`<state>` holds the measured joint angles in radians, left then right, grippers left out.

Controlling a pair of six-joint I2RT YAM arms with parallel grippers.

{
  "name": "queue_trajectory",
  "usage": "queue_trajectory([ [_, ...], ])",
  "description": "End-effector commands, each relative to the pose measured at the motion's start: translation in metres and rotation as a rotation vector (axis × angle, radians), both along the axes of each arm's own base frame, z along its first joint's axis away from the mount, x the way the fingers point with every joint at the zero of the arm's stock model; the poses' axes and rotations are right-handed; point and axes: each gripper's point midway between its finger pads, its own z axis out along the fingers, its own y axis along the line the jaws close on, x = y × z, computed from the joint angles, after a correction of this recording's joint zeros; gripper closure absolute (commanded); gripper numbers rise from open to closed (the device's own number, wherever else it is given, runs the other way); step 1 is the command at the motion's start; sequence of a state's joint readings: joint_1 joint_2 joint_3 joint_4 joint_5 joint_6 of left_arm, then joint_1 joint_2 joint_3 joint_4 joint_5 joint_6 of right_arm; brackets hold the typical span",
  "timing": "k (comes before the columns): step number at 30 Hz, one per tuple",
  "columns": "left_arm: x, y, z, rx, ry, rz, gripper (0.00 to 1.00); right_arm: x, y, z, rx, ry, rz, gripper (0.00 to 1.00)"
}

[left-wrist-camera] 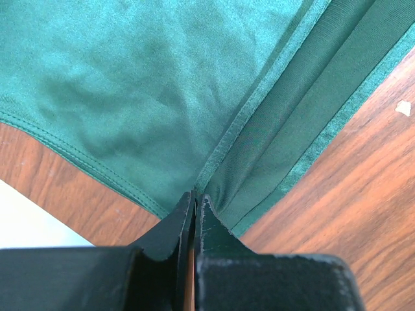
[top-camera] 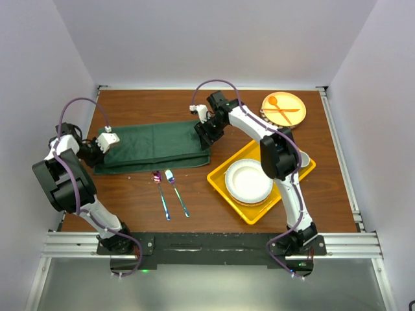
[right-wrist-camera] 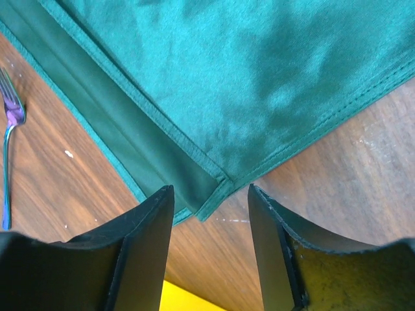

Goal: Fold the napkin into a case and place the utensils inside
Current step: Fold and flatten the napkin at the center of the board.

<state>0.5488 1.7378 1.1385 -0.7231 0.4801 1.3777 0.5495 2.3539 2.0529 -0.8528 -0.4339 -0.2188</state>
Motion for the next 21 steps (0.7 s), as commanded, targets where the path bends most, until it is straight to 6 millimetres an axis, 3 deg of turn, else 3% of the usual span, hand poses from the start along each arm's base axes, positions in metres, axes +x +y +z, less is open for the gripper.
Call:
queue_trajectory([
  [1, 0.008, 0.001, 0.011, -0.006, -0.054, -0.015, 1.00, 0.005, 0.003, -0.011, -0.003, 0.006, -0.027, 0.50],
  [10, 0.010, 0.001, 0.008, -0.015, -0.047, -0.003, 0.99, -0.004, -0.002, -0.016, -0.026, 0.034, -0.024, 0.57],
  [16, 0.012, 0.003, 0.009, -0.023, -0.048, 0.022, 0.99, -0.002, 0.004, 0.008, 0.027, 0.004, -0.021, 0.82],
  [17, 0.013, 0.003, 0.010, -0.030, -0.054, 0.027, 1.00, -0.001, 0.004, 0.010, 0.032, -0.001, -0.021, 0.88],
  [18, 0.015, 0.004, 0.011, -0.039, -0.053, 0.047, 1.00, 0.000, 0.005, 0.013, 0.039, -0.008, -0.022, 1.00],
  [21, 0.030, 0.010, 0.021, -0.083, -0.079, 0.115, 1.00, 0.008, 0.009, 0.021, 0.060, -0.046, -0.033, 1.00],
])
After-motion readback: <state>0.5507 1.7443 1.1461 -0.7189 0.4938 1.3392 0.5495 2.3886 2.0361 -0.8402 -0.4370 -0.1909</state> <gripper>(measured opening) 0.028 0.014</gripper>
